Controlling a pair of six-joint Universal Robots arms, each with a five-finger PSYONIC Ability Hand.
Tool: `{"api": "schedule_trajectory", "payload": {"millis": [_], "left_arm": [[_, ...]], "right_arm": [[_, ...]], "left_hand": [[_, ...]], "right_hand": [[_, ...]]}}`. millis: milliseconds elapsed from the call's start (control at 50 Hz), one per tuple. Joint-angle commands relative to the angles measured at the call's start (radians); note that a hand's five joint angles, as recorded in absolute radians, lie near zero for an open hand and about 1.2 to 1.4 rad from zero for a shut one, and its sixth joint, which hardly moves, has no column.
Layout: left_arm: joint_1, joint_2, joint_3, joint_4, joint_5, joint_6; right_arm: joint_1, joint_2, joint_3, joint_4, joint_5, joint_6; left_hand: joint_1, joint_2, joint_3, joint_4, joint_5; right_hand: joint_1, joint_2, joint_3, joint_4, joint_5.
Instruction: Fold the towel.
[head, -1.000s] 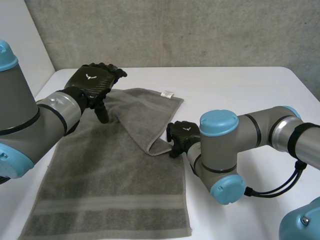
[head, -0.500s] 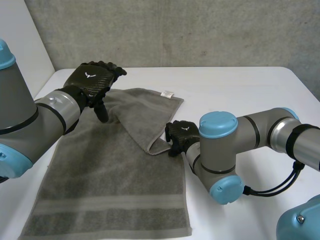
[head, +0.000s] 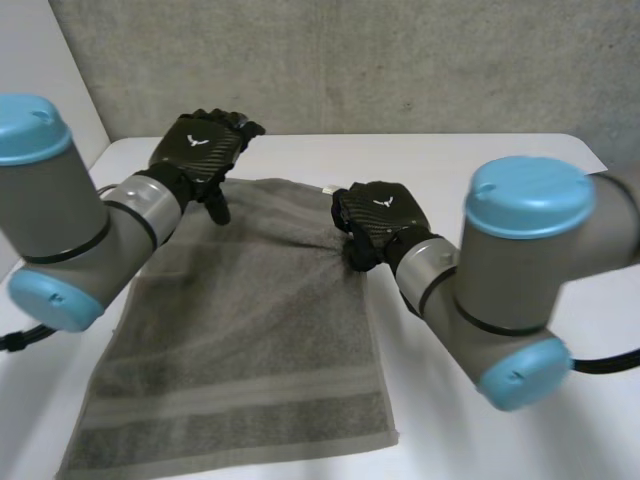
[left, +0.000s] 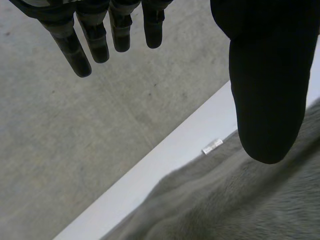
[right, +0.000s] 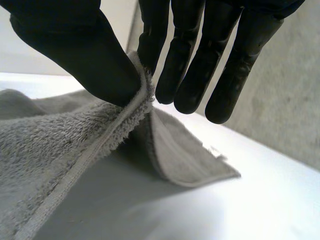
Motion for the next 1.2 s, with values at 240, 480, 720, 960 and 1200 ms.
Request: {"api": "schedule_trajectory", "payload": {"millis": [240,480,720,960,1200], "left_arm": [[-0.044,-0.354,0.272,-0.183,0.45,0.004],[-0.097,-0.471,0.415,-0.412,0.652,0.007],[-0.111,-0.494,0.556,-0.109,0.197,-0.009],[-0.165,-0.259,0.394,0.185,-0.259,-0.01],[-0.257,0.098,-0.133,0.194,-0.525,-0.017]], "right_arm": [[-0.004,-0.23,0.196,0.015,-0.049,-0.089],[-0.088,-0.242,0.215,0.013,-0.075,-0.09],[-0.163,-0.22,0.123,0.013,-0.077,-0.128],[-0.189,-0.016,-0.316,0.105,-0.037,-0.194],[-0.091,0.054,-0.408,0.133,-0.048,-0.199]], "left_hand": [[0.018,0.021,0.021,0.021,0.007],[0.24,0.243,0.242,0.242,0.228],[1.207,1.21,1.209,1.21,1.195],[1.207,1.21,1.209,1.21,1.195],[1.207,1.21,1.209,1.21,1.195]], "right_hand": [[0.445,0.23,0.217,0.209,0.245],[0.445,0.23,0.217,0.209,0.245],[0.445,0.23,0.217,0.209,0.245],[0.445,0.23,0.217,0.209,0.245],[0.445,0.23,0.217,0.209,0.245]]}}
